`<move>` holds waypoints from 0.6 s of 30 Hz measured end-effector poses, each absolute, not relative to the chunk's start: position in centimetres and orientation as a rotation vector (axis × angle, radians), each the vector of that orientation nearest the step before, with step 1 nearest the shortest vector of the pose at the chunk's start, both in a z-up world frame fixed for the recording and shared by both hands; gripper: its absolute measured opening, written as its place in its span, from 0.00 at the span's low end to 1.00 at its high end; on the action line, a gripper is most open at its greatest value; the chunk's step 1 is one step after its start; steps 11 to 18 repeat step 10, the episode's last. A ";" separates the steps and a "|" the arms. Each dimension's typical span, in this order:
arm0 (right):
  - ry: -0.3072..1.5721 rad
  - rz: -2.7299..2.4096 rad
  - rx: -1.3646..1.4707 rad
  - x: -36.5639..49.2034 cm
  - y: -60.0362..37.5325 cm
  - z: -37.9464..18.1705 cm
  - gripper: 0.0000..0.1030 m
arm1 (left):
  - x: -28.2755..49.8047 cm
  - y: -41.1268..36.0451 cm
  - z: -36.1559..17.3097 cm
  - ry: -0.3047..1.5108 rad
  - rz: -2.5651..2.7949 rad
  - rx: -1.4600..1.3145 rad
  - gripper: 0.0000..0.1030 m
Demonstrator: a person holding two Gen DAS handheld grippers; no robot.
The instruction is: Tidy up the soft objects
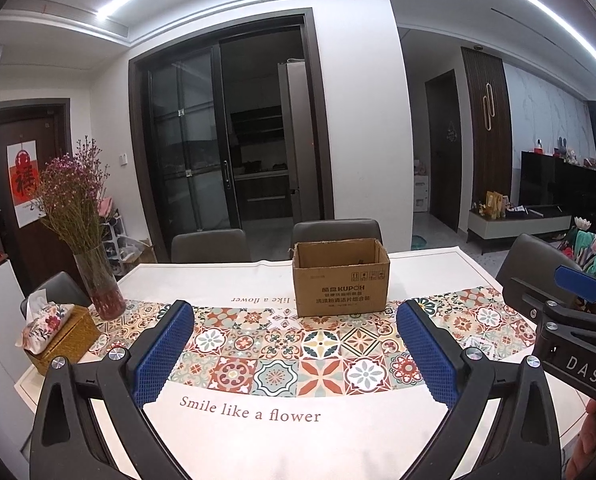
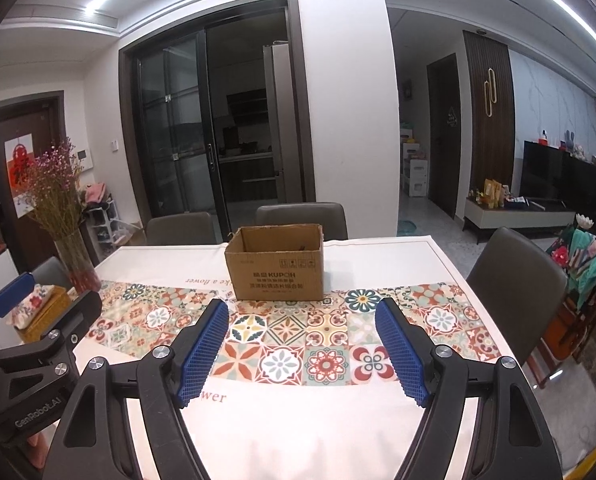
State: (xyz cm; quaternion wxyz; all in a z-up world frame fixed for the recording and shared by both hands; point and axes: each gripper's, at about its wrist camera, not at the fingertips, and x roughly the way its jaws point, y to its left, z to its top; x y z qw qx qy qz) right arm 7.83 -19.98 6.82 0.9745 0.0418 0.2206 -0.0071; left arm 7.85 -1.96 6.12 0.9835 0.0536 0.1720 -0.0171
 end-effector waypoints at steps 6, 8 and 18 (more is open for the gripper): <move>0.444 -0.016 0.085 7.7 -19.9 6.8 0.74 | 7.7 -2.1 6.0 0.345 -0.039 0.104 1.00; 0.445 -0.017 0.086 7.6 -20.0 6.7 0.74 | 7.7 -2.1 5.9 0.345 -0.040 0.106 1.00; 0.448 -0.021 0.089 7.6 -20.1 6.7 0.74 | 7.7 -2.2 5.9 0.346 -0.039 0.107 1.00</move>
